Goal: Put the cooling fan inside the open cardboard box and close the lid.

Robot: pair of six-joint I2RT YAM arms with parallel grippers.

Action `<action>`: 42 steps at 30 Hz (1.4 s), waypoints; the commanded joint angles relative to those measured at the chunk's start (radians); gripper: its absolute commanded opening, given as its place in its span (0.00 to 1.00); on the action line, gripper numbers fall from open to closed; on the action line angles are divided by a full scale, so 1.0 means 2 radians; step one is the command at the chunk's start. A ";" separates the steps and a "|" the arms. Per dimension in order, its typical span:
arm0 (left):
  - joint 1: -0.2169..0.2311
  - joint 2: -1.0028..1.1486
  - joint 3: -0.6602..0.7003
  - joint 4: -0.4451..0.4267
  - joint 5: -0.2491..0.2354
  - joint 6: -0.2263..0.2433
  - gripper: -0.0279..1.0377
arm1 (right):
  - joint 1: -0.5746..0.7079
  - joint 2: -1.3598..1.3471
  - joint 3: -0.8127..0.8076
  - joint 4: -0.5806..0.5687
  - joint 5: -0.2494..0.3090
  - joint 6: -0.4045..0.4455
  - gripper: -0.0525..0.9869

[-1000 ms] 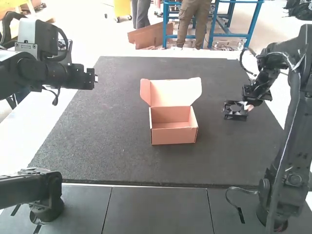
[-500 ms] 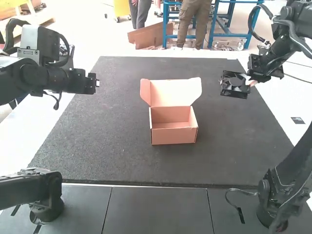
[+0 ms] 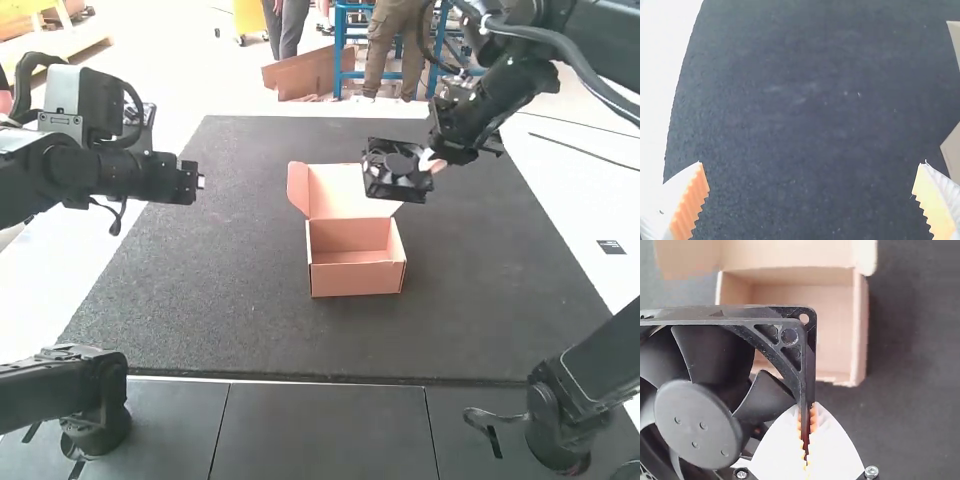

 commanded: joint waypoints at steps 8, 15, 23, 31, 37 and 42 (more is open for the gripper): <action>0.000 -0.025 0.005 -0.015 0.013 0.016 0.93 | 0.071 0.053 0.032 0.014 0.001 0.052 0.04; 0.001 -0.031 0.005 -0.018 0.013 0.015 0.93 | 0.081 0.108 0.048 0.033 0.009 0.050 0.04; 0.001 -0.031 0.005 -0.012 0.014 0.013 0.93 | 0.091 0.161 0.053 0.055 0.039 0.033 0.04; 0.001 -0.031 0.007 -0.010 0.014 0.013 0.93 | 0.083 0.206 0.051 0.079 0.065 0.019 0.04; 0.001 -0.031 0.007 -0.008 0.014 0.012 0.93 | 0.073 0.236 0.048 0.095 0.095 0.015 0.04; 0.002 -0.031 0.010 -0.011 0.014 0.012 0.93 | 0.068 0.254 0.043 0.097 0.116 0.006 0.04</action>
